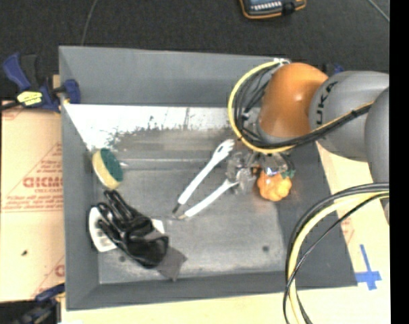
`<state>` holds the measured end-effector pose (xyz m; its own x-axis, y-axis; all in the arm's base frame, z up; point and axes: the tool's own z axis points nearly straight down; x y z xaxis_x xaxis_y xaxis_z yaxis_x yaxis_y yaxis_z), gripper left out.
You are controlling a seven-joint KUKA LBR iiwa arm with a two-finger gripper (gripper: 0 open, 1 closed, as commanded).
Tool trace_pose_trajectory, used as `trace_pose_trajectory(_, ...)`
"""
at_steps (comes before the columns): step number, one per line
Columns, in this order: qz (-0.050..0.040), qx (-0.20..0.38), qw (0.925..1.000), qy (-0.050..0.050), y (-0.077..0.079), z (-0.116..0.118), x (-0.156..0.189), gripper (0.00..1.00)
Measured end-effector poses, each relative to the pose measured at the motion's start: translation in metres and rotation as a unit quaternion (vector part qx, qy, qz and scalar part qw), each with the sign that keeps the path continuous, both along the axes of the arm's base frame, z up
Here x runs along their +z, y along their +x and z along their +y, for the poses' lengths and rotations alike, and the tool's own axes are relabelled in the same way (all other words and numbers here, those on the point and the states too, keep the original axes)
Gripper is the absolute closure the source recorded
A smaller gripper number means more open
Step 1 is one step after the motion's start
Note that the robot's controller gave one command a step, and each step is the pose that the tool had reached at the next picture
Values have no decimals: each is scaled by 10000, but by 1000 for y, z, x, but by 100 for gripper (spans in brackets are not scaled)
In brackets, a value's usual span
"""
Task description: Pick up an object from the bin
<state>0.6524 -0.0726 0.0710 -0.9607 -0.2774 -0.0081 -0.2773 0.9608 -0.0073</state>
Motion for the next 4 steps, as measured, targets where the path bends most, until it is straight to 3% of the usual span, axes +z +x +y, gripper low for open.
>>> trace_pose_trajectory(1, -37, -882, 9961, 20, -22, -2, 53, 100)
trace_pose_trajectory(2, 0, 527, 9986, 6, -4, 5, 0, 100)
trace_pose_trajectory(3, -48, -742, 9972, 19, -16, 7, 46, 100)
trace_pose_trajectory(4, -11, 1218, 9926, -1, -8, -3, 3, 100)
